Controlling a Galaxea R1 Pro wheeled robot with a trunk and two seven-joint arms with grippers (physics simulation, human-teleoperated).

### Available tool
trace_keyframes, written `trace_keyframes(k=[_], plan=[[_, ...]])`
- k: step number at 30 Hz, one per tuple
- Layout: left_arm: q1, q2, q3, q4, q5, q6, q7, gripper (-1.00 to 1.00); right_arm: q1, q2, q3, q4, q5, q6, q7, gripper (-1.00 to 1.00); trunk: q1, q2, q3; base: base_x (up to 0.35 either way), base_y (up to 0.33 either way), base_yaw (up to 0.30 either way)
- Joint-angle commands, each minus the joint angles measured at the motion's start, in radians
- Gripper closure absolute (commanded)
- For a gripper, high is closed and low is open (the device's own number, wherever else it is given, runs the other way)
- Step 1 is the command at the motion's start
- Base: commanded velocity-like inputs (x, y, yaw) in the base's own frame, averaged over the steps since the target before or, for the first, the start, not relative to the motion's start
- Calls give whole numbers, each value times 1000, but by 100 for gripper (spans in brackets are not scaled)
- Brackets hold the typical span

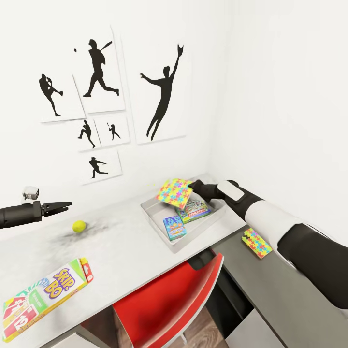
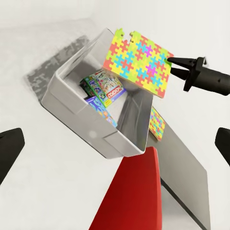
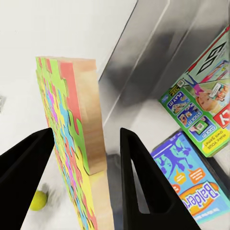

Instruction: Put all the toys in the child's room - the three board games (two on the bed and one on the table), the two jigsaw puzzles on the table, and the tennis ball on the table - inside the toy box on the table in the child's room.

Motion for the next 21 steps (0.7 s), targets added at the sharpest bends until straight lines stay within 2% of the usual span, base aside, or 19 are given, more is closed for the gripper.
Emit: trace_keyframes(k=[1, 11, 21], plan=[[-1, 0, 1, -1, -10, 10, -9, -100, -1, -1, 2, -2, -7, 0, -7, 100, 1, -2, -2, 0, 0, 0], [-1, 0, 1, -1, -10, 10, -9, -100, -3, -1, 0, -2, -18, -18, -2, 100, 1, -2, -2, 0, 0, 0], [-1, 0, 1, -1, -10, 10, -9, -100, -3, -2, -2, -1, -28, 18, -3, 100, 1, -2, -2, 0, 0, 0]])
